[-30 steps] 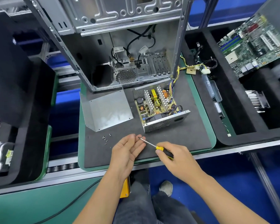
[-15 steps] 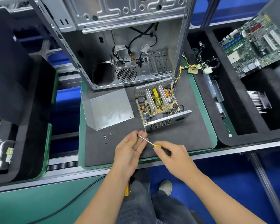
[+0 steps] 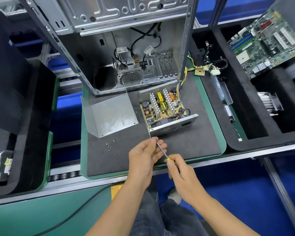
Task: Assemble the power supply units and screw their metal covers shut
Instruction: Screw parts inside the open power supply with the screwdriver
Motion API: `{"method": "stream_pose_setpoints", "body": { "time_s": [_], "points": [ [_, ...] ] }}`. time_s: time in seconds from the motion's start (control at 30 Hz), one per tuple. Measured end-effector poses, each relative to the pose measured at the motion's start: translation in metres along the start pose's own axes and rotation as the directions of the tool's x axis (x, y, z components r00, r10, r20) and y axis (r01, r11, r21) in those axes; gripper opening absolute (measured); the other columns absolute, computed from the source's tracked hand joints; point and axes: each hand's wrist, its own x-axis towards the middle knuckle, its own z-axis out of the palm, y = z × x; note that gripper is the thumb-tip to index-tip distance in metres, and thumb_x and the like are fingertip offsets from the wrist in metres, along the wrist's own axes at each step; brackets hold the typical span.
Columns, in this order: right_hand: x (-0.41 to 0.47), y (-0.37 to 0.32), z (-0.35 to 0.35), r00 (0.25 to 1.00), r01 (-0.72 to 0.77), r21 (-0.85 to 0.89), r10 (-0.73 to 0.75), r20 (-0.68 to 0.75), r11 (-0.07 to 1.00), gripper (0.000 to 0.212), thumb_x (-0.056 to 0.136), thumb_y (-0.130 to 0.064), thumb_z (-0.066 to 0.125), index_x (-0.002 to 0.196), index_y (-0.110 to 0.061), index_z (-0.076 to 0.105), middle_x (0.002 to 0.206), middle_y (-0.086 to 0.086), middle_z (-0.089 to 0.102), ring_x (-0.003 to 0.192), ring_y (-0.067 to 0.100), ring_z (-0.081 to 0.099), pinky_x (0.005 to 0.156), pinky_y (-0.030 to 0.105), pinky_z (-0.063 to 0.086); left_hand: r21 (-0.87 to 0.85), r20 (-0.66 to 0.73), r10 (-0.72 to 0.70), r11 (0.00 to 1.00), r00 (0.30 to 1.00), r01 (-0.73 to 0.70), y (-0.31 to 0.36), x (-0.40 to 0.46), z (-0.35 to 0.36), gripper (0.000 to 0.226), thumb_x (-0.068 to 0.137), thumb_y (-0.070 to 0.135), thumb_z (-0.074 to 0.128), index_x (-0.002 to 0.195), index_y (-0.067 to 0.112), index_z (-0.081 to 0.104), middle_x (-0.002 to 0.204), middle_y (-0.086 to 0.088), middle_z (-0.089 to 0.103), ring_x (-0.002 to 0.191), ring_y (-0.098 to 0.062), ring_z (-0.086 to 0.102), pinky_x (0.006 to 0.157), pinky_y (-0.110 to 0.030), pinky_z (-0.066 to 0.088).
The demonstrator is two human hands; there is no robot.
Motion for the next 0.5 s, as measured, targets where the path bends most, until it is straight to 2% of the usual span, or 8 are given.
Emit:
{"method": "stream_pose_setpoints", "body": {
  "time_s": [0.17, 0.33, 0.5],
  "points": [
    [-0.002, -0.005, 0.003, 0.999, -0.015, 0.047, 0.017, -0.050, 0.999, 0.031, 0.094, -0.062, 0.031, 0.102, -0.039, 0.051, 0.068, 0.000, 0.054, 0.059, 0.003, 0.043, 0.055, 0.027, 0.038, 0.056, -0.009, -0.016, 0.998, 1.000, 0.016, 0.006, 0.000, 0.010, 0.015, 0.098, 0.011, 0.058, 0.101, 0.001, 0.070, 0.091, -0.014, 0.077, 0.085, -0.024, 0.075, 0.070, -0.030, 0.061],
    [0.002, -0.013, 0.006, 0.997, -0.044, 0.111, 0.051, -0.058, 0.993, 0.027, 0.094, -0.060, 0.034, 0.100, -0.043, 0.053, 0.069, 0.006, 0.054, 0.060, 0.007, 0.044, 0.057, 0.033, 0.040, 0.059, -0.019, -0.042, 0.997, 0.999, 0.043, 0.015, 0.004, 0.016, 0.015, 0.094, 0.013, 0.063, 0.096, -0.001, 0.070, 0.088, -0.014, 0.077, 0.079, -0.022, 0.075, 0.064, -0.029, 0.060],
    [0.004, -0.020, 0.008, 0.995, -0.075, 0.156, 0.083, -0.048, 0.985, 0.019, 0.102, -0.045, 0.038, 0.099, -0.044, 0.056, 0.065, -0.005, 0.055, 0.060, 0.003, 0.046, 0.055, 0.020, 0.040, 0.055, -0.033, -0.054, 0.997, 0.998, 0.056, 0.019, 0.007, 0.014, 0.019, 0.095, 0.017, 0.064, 0.097, -0.001, 0.070, 0.091, -0.014, 0.077, 0.081, -0.022, 0.075, 0.063, -0.028, 0.059]
  ]
}}
